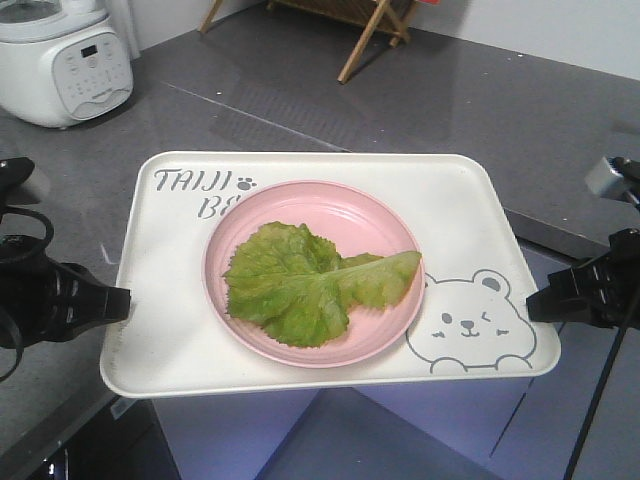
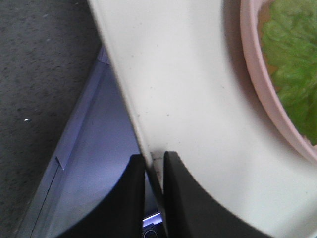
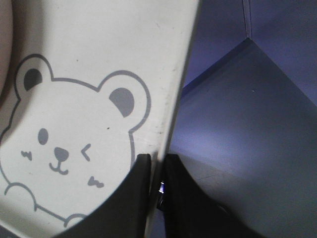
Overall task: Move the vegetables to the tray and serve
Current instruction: 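Hold the tray level with both grippers while the base turns away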
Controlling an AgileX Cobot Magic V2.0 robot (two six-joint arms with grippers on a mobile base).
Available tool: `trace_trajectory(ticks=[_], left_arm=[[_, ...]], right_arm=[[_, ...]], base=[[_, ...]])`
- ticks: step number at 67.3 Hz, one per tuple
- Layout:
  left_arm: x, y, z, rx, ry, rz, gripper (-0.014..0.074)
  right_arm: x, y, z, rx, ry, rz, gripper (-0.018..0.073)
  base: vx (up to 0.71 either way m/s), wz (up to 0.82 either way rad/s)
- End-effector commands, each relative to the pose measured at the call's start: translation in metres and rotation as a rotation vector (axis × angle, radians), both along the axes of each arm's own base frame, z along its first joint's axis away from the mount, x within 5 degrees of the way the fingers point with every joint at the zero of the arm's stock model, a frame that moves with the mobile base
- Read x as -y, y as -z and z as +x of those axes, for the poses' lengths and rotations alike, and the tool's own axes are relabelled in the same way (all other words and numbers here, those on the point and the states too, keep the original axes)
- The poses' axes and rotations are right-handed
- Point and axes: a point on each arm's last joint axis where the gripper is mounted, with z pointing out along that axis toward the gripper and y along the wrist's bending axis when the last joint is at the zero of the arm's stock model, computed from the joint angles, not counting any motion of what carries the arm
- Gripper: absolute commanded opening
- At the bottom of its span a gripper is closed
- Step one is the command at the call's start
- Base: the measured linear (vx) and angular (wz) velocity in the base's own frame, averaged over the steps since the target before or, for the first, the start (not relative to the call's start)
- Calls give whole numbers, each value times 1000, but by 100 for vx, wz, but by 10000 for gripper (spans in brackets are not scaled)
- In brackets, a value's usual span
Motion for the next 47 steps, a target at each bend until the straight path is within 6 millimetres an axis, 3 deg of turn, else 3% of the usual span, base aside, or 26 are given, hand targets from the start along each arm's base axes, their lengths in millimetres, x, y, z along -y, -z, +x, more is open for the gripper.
trace_trajectory(ticks=[1, 47], left_arm=[[3, -16, -2, 87, 29, -17, -6], [3, -16, -2, 87, 29, -17, -6]], right_arm=[[-5, -19, -2, 85, -17, 36, -6], [-5, -19, -2, 85, -17, 36, -6]], base=[[-2, -39], [-2, -33]])
